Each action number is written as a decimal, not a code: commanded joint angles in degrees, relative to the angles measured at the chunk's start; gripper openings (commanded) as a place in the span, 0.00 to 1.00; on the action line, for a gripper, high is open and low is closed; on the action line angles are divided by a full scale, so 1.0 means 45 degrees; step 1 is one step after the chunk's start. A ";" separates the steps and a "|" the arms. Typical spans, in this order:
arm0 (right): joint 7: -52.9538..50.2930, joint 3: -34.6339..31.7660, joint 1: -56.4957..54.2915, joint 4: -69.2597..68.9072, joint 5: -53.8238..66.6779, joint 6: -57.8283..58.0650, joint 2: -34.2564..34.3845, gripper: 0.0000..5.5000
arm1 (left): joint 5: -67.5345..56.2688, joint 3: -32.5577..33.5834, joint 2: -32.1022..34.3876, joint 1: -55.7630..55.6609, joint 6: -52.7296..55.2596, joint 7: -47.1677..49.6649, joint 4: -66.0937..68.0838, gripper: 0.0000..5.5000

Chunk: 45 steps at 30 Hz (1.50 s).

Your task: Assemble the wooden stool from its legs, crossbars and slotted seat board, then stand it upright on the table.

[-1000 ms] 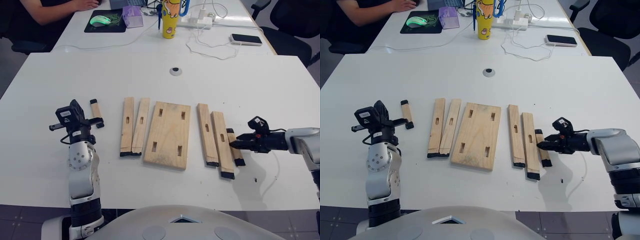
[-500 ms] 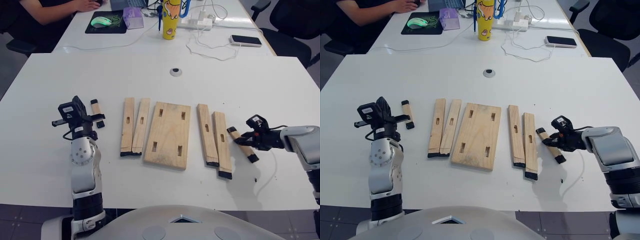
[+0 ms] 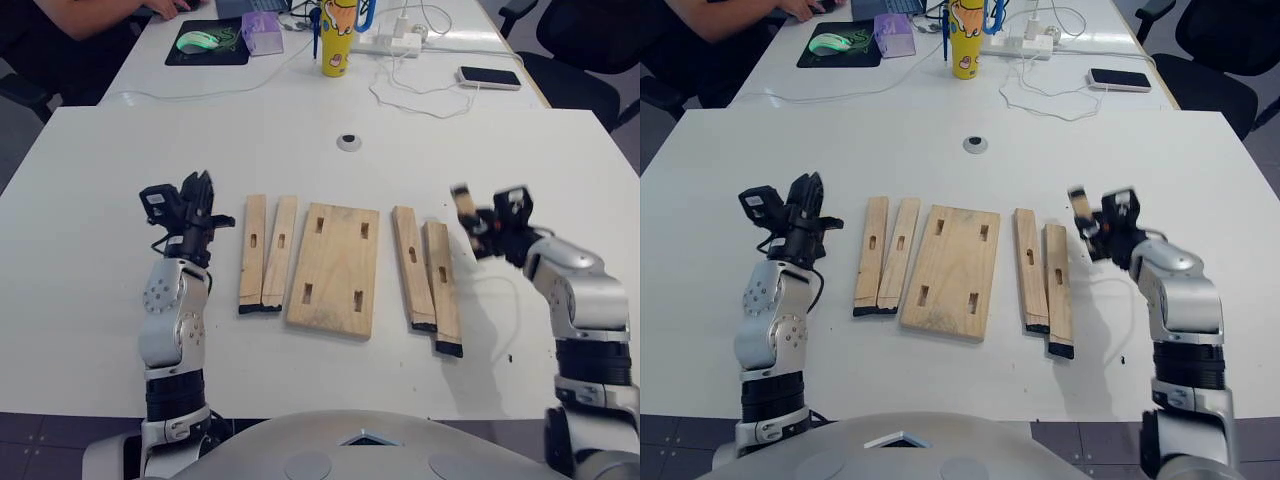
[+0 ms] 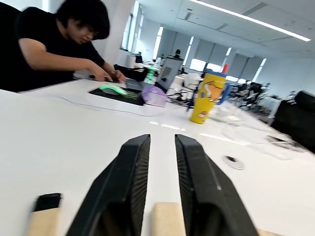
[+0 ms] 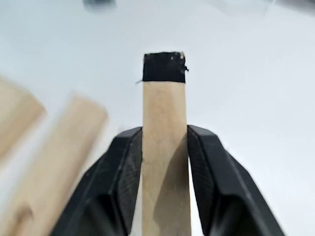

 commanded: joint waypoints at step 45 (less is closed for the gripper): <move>0.0339 0.4278 0.2036 -0.3657 0.0979 -0.2195 0.3038 0.24 | -0.6651 -0.1259 0.0105 -0.3626 0.8019 -0.0405 0.0593 0.17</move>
